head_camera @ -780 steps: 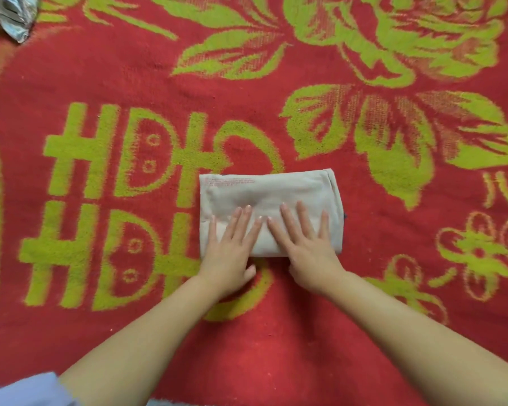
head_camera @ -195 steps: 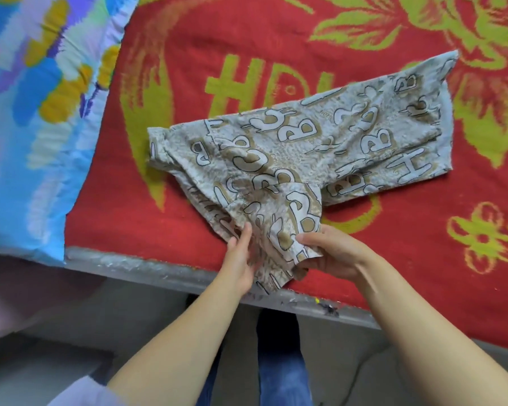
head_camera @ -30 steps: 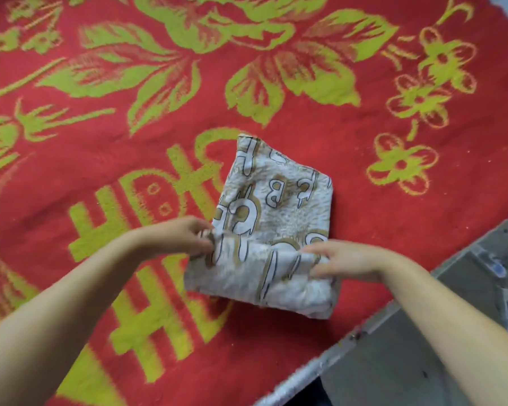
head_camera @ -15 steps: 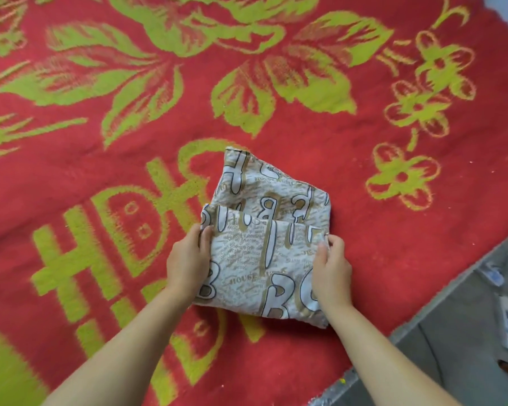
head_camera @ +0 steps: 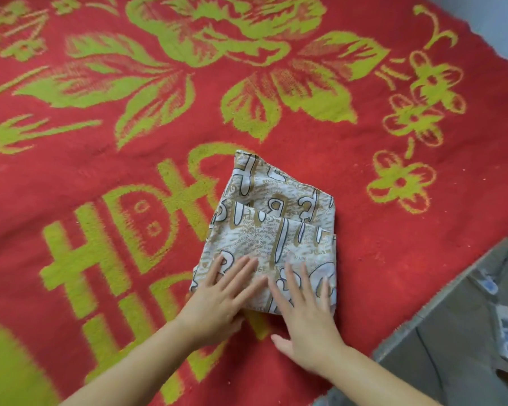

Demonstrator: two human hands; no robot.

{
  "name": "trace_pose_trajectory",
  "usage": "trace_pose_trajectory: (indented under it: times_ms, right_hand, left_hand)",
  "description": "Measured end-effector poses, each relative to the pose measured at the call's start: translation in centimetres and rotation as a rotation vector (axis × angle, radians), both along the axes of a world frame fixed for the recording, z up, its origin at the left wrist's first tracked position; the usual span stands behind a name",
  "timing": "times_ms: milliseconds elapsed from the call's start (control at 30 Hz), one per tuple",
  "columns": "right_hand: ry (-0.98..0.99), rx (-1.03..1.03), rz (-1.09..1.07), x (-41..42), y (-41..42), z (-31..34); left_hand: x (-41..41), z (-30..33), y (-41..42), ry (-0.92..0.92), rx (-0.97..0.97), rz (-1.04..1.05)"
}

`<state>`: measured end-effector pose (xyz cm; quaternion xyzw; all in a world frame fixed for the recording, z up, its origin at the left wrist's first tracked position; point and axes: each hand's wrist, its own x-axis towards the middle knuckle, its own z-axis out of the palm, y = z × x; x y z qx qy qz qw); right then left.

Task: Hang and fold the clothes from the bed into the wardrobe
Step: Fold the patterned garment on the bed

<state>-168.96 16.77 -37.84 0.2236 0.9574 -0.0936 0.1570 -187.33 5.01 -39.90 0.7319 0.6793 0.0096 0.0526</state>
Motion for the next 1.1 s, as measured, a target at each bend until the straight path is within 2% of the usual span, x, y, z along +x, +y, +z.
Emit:
trace_pose_trajectory:
  times_ms: [67, 133, 233, 267, 367, 400, 467, 567, 633, 700, 767, 833, 900, 967, 1033, 1100]
  right_hand:
    - [-0.127, -0.018, -0.02, -0.3, -0.6, -0.9]
    - [-0.143, 0.019, -0.119, -0.9, -0.1, -1.5]
    - [-0.163, -0.019, -0.121, -2.4, 0.7, 0.4]
    - [-0.159, -0.093, -0.103, -2.5, 1.0, 1.4]
    - [-0.269, -0.486, -0.082, -2.1, 3.4, 5.9]
    - [-0.305, -0.577, -0.081, -2.1, 4.4, 7.5]
    - [-0.351, -0.677, -0.055, -2.6, 6.8, 10.6]
    - [-0.255, -0.665, -0.085, -4.9, 11.6, 13.1]
    - [-0.177, -0.576, -0.154, -7.1, 15.0, 12.9]
    - [-0.125, -0.478, -0.237, -9.1, 17.5, 10.8]
    - [-0.069, -0.336, -0.321, -10.3, 18.4, 7.7]
    - [-0.05, -0.155, -0.397, -10.3, 17.4, 5.3]
    - [-0.015, -0.057, -0.364, -9.2, 14.3, 3.9]
    - [0.013, -0.031, -0.219, -6.9, 9.4, 2.5]
    - [-0.045, -0.042, -0.13, -4.4, 5.3, 0.7]
    - [-0.13, -0.04, -0.192, -3.4, 3.7, -0.7]
  left_hand:
    - [-0.1, -0.6, -0.8, 0.063, -0.129, 0.105]
    - [-0.3, -0.2, 0.1, 0.066, -0.15, 0.259]
    - [-0.5, 1.9, 2.2, 0.096, -0.277, 0.272]
    - [-0.7, 3.3, 2.9, 0.08, -0.325, 0.253]
    - [-2.1, 7.7, 3.9, -0.136, -0.594, 0.183]
    - [-2.5, 9.3, 4.1, -0.223, -0.695, 0.158]
    - [-3.8, 12.7, 4.7, -0.37, -0.757, 0.158]
    - [-7.1, 15.7, 7.4, -0.521, -0.724, 0.268]
    - [-9.4, 15.6, 9.9, -0.529, -0.647, 0.323]
    - [-10.8, 13.6, 12.5, -0.437, -0.485, 0.406]
    - [-10.9, 11.1, 14.5, -0.255, -0.3, 0.48]
    - [-9.2, 9.0, 14.9, -0.158, -0.217, 0.525]
    - [-6.3, 6.7, 13.2, -0.108, -0.173, 0.445]
    - [-3.5, 4.1, 10.0, -0.064, -0.123, 0.284]
    - [-2.3, 1.7, 7.1, -0.02, -0.167, 0.172]
    - [-2.1, 0.4, 6.3, -0.01, -0.24, 0.182]
